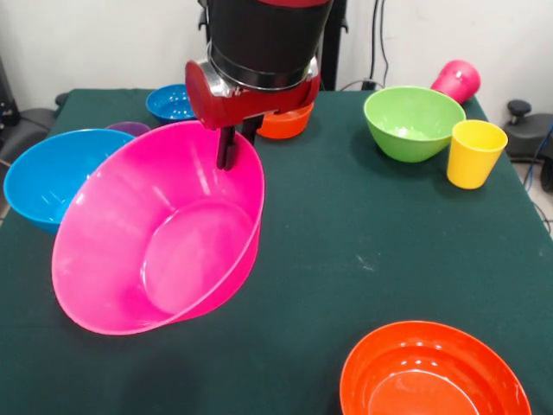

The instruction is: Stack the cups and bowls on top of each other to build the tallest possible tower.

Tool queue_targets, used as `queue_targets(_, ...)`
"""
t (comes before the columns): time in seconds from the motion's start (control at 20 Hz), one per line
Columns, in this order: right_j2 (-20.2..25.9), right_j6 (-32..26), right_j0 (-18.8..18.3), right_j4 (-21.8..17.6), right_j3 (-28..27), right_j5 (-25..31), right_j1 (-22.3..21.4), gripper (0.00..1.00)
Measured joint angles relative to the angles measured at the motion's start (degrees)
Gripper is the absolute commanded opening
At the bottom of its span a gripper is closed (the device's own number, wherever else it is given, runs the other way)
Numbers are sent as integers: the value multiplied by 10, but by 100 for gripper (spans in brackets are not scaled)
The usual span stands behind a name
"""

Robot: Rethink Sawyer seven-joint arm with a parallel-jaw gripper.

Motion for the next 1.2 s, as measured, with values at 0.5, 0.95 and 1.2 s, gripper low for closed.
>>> queue_targets(0.5,2,0,-3,19,-28,8,0,0)
queue_targets(0.95,2,0,-18,49,-22,6,-5,0)
queue_targets(1.2,2,0,-21,53,-6,-5,-10,0)
